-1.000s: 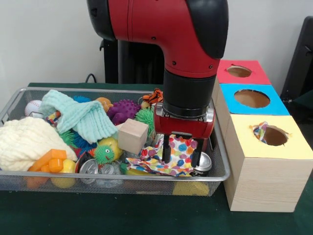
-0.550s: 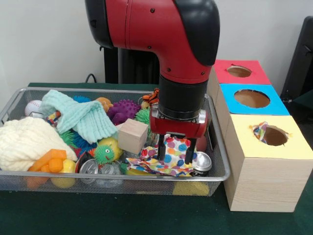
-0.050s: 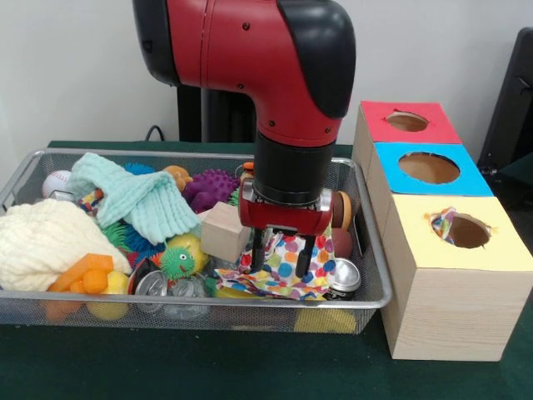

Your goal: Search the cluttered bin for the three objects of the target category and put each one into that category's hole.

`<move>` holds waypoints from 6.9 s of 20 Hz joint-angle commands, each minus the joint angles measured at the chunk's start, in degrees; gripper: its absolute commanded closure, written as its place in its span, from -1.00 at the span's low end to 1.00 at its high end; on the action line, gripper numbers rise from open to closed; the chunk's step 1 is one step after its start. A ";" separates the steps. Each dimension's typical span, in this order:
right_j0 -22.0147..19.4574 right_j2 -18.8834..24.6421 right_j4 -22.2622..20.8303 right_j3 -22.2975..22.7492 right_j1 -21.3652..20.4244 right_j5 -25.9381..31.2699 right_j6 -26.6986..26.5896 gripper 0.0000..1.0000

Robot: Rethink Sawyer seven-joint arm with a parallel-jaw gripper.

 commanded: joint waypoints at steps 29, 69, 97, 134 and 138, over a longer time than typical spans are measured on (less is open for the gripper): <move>-1.46 6.80 -3.93 4.62 10.05 -9.88 0.53 1.00; 11.36 3.08 10.04 8.44 -13.14 3.23 13.41 1.00; 17.67 -5.83 12.99 4.56 -7.24 -1.79 13.26 1.00; 19.28 -4.84 17.56 3.58 -1.25 -5.29 12.87 1.00; 19.60 -5.01 18.29 2.69 -0.51 -5.47 12.83 1.00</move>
